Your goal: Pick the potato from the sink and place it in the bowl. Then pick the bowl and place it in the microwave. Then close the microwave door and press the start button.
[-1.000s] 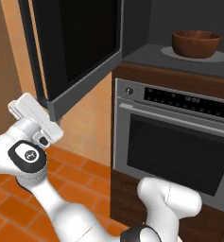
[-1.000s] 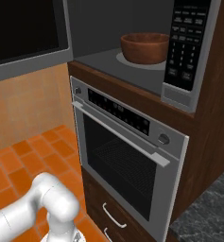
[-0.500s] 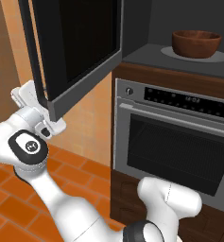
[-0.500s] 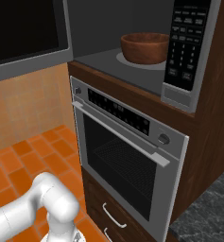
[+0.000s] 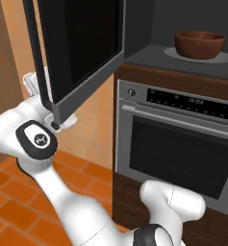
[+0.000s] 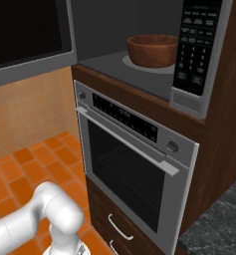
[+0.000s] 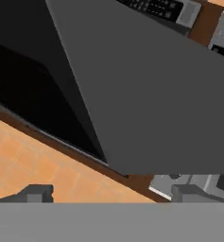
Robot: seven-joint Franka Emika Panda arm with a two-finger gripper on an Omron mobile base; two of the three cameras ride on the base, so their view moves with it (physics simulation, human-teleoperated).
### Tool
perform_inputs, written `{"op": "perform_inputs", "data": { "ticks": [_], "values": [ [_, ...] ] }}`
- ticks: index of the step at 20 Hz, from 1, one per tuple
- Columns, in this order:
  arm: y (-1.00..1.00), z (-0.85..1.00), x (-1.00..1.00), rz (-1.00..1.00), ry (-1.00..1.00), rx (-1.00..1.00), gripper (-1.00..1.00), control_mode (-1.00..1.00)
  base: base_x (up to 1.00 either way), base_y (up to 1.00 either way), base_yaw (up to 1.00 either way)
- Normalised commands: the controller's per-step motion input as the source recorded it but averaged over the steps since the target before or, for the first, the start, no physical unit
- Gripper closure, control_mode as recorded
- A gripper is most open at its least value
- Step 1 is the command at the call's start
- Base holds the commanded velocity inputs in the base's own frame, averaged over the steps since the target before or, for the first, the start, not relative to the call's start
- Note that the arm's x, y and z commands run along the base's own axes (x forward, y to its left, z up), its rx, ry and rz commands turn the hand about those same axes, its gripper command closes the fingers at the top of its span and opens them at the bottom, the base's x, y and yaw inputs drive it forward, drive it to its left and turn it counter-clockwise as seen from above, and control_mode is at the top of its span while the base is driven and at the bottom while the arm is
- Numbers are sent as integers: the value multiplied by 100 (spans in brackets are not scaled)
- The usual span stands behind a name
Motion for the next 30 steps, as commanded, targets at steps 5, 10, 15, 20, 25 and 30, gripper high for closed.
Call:
{"op": "perform_inputs", "data": {
  "ticks": [5, 10, 15, 20, 25, 30],
  "values": [
    [-64, 23, -57, 0, -19, 26, -100, -100, 0, 0, 0],
    [-89, 34, -54, 0, -26, 29, -100, -100, 0, 0, 0],
    [-87, 30, -41, 0, -22, 31, -100, -100, 0, 0, 0],
    [-90, 23, -19, 0, -18, 30, -100, -100, 0, 0, 0],
    [-87, 12, 11, 0, -9, 23, -100, -100, 0, 0, 0],
    [-80, 4, 35, -1, -3, 18, -100, -100, 0, 0, 0]
  ]
}}
